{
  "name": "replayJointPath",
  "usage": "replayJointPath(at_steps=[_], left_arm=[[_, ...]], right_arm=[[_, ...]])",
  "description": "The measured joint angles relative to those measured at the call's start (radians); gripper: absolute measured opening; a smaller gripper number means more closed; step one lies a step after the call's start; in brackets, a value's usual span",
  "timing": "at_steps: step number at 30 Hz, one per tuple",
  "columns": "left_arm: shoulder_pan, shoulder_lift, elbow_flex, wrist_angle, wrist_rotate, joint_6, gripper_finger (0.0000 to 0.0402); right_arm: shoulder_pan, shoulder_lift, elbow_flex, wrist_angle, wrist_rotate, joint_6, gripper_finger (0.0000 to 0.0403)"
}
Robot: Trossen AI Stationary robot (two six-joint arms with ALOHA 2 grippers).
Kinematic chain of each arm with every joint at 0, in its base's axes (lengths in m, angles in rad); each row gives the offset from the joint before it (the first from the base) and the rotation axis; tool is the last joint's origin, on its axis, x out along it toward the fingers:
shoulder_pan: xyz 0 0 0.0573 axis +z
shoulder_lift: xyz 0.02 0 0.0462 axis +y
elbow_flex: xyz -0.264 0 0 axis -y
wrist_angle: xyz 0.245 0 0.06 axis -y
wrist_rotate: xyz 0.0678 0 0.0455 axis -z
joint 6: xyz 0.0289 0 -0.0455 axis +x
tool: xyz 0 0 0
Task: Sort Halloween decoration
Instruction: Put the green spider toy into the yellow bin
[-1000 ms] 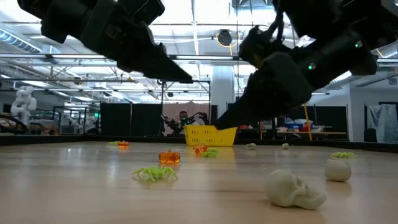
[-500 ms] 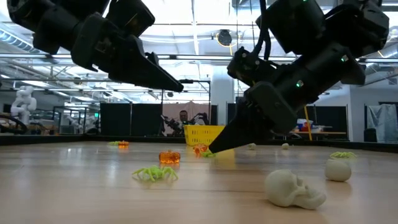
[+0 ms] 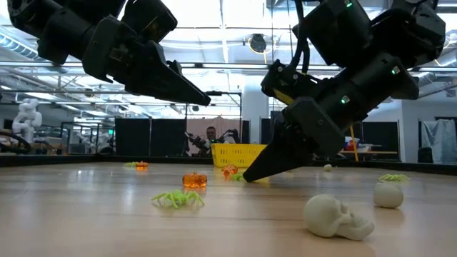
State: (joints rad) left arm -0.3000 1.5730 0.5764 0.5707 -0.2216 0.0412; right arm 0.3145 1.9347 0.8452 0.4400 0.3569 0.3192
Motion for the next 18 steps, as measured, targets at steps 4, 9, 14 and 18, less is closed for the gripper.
replayJointPath(at_steps=[4, 9, 14, 18], left_arm=[[0.000, 0.000, 0.000, 0.001, 0.000, 0.017, 0.0198], [0.000, 0.000, -0.001, 0.005, 0.000, 0.022, 0.0198], [0.000, 0.000, -0.001, 0.005, 0.000, 0.025, 0.0198], [0.000, 0.000, -0.001, 0.004, 0.000, 0.025, 0.0198]], right_arm=[[0.000, 0.023, 0.001, 0.015, 0.012, 0.033, 0.0088], [-0.002, 0.035, 0.001, 0.017, 0.019, 0.051, 0.0063], [-0.004, 0.038, 0.001, 0.029, 0.019, 0.033, 0.0008], [-0.004, 0.039, 0.001, 0.047, 0.013, 0.025, 0.0003]])
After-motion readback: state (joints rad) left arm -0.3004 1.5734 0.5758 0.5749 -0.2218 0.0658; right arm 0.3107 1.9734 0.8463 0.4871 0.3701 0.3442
